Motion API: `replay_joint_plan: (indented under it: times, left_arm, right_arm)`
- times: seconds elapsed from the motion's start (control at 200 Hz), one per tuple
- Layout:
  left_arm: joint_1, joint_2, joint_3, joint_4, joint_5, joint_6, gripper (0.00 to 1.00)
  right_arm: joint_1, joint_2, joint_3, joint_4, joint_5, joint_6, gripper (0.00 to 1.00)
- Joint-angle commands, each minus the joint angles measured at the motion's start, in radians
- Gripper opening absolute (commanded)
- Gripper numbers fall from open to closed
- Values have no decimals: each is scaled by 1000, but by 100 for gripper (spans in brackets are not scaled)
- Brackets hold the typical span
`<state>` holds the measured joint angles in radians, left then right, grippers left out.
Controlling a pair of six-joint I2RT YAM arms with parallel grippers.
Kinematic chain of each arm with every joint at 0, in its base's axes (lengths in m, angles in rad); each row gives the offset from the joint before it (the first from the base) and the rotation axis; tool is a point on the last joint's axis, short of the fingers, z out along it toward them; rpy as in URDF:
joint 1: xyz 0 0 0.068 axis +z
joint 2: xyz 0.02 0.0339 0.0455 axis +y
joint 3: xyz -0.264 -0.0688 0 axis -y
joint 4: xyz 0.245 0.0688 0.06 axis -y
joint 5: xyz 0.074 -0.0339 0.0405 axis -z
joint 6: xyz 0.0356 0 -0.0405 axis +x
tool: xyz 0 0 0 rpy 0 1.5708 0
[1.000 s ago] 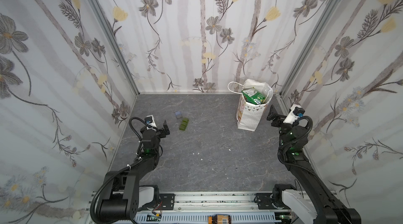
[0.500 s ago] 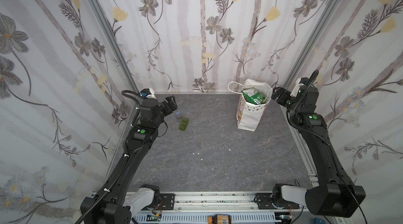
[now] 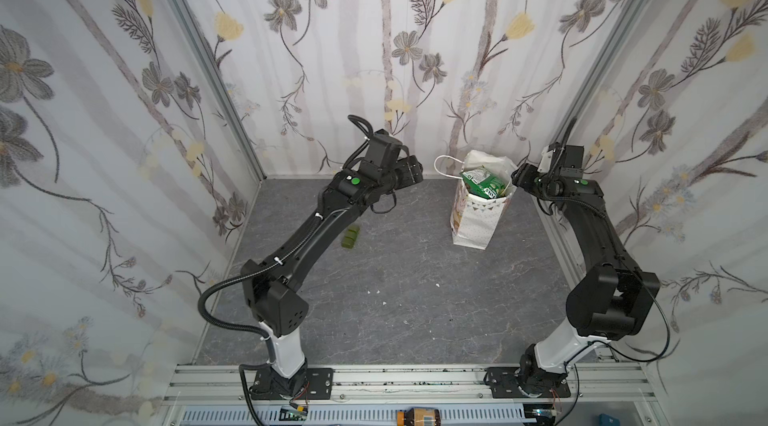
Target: Take the snacks out of the paper bag
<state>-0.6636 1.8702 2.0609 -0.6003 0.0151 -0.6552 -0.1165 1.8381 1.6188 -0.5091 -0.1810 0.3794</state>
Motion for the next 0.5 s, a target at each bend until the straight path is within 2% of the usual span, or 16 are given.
replay_joint_plan:
  times: [0.0,0.115,0.18,0.24,0.335,0.5]
  left_arm:
    - [-43,149,233,-136,20,4,80]
    - [-86,367,573,-263,36,0,77]
    - [-101,448,680,-277,25,-14,74]
    - [-106,476,685,-239,25,-38,72]
    - [-113,485,629,-157,35,-62,71]
    - [-120,526,601,-63,63,-90,71]
  right_arm:
    - [-1,16,18,-20,-22,-24,53]
    - [-1,22,15,-24,-15,-35,35]
    - [0,28,15,-25,-31,-36,26]
    - [3,32,13,-26,-58,-36,18]
    - [14,27,7,-26,-78,-37,11]
    - [43,-6,-27,-19,-100,-39,9]
